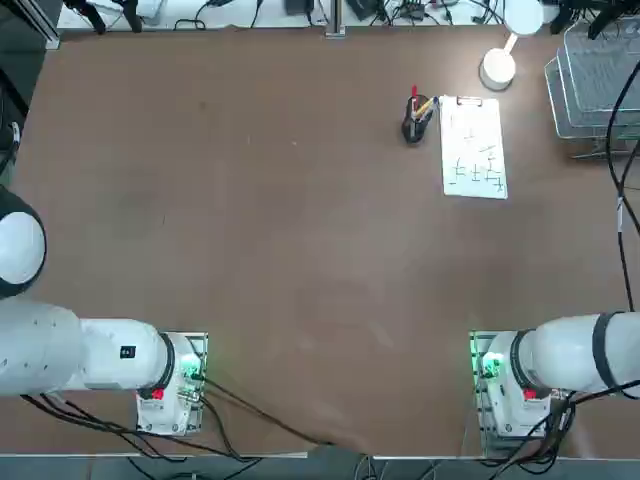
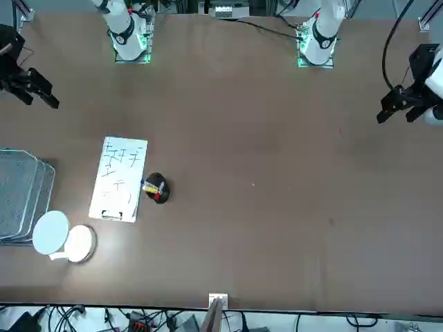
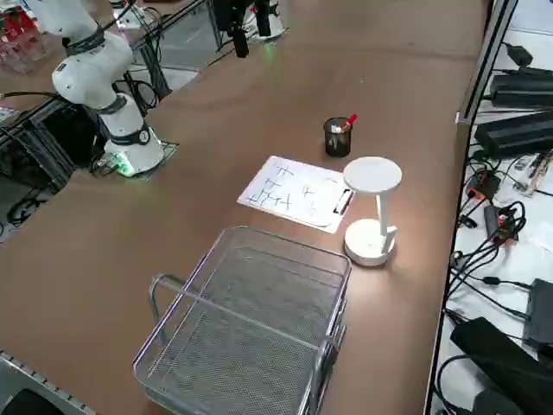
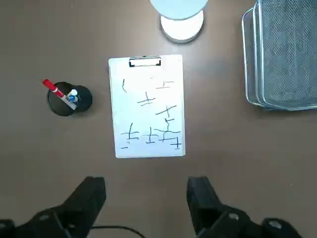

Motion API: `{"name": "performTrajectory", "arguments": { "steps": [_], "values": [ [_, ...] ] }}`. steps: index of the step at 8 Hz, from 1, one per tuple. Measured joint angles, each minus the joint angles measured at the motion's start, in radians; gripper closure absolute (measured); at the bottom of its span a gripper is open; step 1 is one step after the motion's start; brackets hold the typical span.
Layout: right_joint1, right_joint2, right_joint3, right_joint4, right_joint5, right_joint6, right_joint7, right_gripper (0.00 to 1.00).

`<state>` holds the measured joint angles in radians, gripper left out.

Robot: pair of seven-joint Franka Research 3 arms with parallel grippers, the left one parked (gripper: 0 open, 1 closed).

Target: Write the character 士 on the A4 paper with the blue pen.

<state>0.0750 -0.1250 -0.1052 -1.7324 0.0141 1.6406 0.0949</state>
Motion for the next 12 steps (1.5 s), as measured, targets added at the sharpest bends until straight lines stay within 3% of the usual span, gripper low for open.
{"name": "performTrajectory", "arguments": {
  "steps": [5, 8, 12],
  "values": [
    [0.003, 0.04, 0.015, -0.002, 0.006, 0.046, 0.0, 0.0],
    [0.021, 0.102, 0.067, -0.038, 0.067, 0.113, 0.003, 0.0],
    [0.065, 0.233, 0.136, -0.08, 0.072, 0.273, 0.008, 0.01]
  ]
}}
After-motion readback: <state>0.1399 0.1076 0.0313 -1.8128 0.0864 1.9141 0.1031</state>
